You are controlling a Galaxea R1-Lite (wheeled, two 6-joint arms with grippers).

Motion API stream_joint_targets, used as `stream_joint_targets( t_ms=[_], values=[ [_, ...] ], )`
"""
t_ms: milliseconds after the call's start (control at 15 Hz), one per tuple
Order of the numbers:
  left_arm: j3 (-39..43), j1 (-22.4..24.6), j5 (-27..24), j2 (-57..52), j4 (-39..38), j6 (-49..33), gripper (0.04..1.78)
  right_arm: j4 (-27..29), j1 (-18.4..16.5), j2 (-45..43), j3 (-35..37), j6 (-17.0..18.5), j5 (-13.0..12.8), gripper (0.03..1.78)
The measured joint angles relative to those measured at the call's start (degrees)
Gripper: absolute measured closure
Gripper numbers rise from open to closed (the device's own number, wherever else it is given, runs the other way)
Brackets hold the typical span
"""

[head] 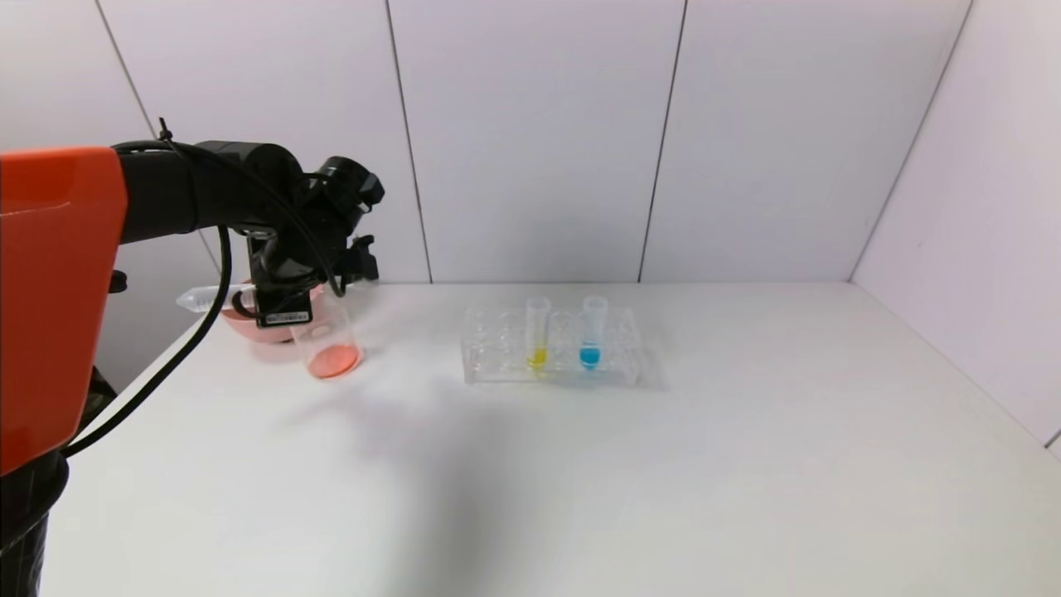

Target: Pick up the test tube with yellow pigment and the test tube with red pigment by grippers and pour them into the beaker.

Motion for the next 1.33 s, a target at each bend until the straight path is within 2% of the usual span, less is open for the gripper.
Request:
stream_joint_targets(
  t_ms=[267,533,867,1067,1333],
  values=[
    [0.46,0.05,-5.62,-1.30,1.35,-5.79,1.38,0.02,0.00,0.00,0.00,0.00,0.00,0.10],
    [1.82,1.35,-17.29,-5.33,3.55,-14.86,1.38,0.02,0.00,0.00,0.00,0.00,0.00,0.10],
    [6.45,6.67,-35.41,-14.01,2.39,-24.76,1.38,0.02,0.00,0.00,0.00,0.00,0.00,0.10],
    [14.96,10.03,-40.92,-19.38,-6.03,-33.39,1.38,0.00,0.00,0.00,0.00,0.00,0.00,0.10],
    [33.40,14.85,-42.51,-26.84,-27.19,-41.16,1.38,0.02,0.00,0.00,0.00,0.00,0.00,0.10]
  ],
)
